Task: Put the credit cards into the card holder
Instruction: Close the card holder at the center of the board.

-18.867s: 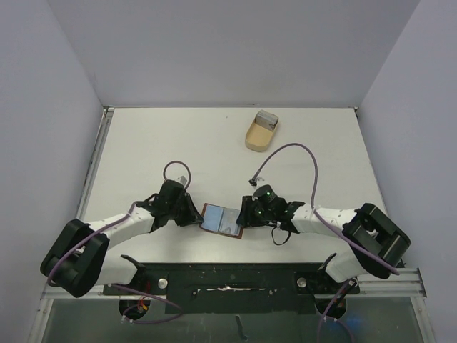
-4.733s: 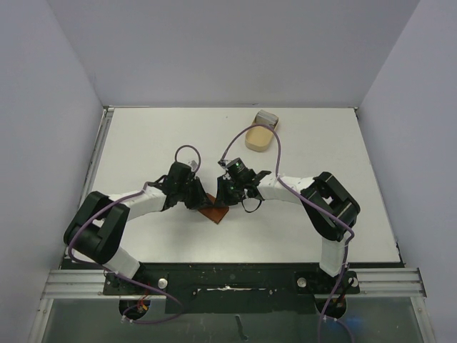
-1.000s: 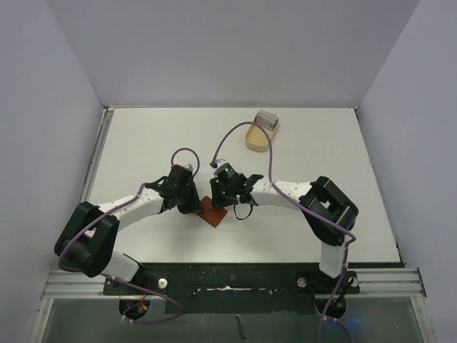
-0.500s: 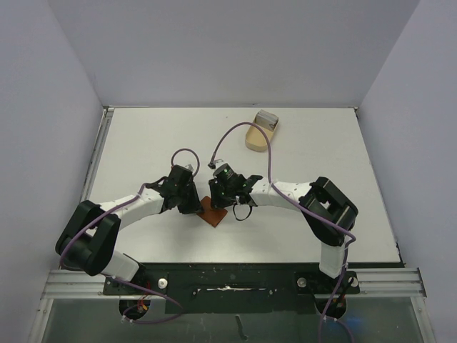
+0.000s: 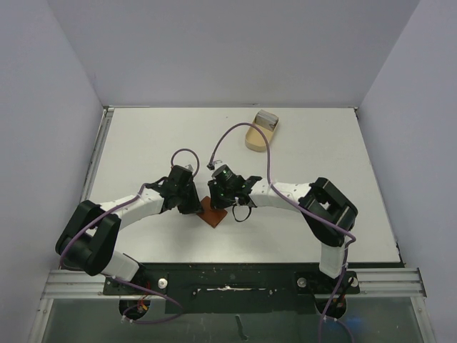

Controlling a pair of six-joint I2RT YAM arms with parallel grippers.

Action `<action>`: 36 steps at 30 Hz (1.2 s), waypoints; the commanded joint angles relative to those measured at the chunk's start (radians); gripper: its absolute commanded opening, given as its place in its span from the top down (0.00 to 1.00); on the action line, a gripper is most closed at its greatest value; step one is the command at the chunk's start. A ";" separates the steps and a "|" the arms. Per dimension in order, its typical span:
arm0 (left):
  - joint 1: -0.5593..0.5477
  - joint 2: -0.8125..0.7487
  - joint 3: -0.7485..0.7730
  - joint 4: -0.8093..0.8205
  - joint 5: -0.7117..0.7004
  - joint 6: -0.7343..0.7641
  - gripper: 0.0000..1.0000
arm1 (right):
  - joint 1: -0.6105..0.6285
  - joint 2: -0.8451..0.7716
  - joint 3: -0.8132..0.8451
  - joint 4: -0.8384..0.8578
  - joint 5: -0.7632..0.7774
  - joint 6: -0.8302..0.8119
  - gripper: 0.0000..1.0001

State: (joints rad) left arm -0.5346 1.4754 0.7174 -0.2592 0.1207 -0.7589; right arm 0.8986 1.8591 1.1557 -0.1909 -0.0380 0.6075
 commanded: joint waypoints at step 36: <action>0.013 0.023 -0.010 0.006 -0.050 -0.023 0.94 | 0.130 0.029 -0.108 -0.093 0.145 0.029 0.89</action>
State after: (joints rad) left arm -0.5282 1.4837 0.7166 -0.2596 0.1204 -0.7830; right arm 0.9913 1.8359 1.1019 -0.1520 0.1646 0.6178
